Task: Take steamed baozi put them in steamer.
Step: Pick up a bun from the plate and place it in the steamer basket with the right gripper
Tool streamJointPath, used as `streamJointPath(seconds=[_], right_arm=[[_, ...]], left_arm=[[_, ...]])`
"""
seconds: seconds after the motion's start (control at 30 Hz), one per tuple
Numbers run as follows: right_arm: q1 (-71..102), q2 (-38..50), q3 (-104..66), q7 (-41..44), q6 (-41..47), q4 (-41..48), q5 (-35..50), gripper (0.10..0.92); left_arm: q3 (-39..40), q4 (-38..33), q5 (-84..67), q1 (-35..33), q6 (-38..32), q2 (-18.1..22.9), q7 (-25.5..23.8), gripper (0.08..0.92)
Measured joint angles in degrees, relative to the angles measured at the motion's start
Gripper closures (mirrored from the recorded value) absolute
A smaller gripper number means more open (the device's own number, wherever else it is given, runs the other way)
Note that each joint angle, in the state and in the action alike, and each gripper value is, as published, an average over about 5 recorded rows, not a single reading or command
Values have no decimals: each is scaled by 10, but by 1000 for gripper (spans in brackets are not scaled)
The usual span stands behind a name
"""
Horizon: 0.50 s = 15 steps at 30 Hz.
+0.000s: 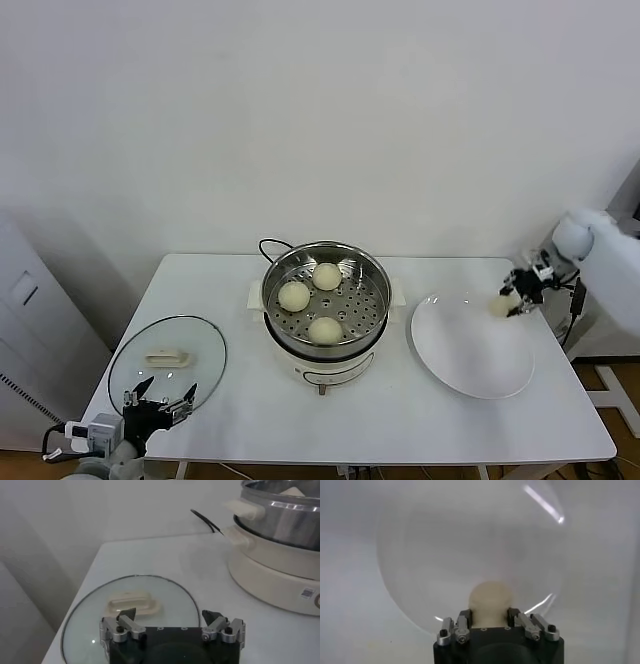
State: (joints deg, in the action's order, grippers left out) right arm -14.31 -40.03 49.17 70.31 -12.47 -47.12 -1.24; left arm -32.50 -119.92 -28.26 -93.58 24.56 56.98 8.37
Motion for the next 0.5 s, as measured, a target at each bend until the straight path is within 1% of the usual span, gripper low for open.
streamJointPath(seconds=[0.23,0.5], right_arm=[[-155,26,184,-24,81,-120,163,584],[-291,10,338,-62,166,-220,307,584]], left_arm=[[-1,-6,1,-6,-2,0,0,177],[1,-10,4,-12,-3,3,0,177]])
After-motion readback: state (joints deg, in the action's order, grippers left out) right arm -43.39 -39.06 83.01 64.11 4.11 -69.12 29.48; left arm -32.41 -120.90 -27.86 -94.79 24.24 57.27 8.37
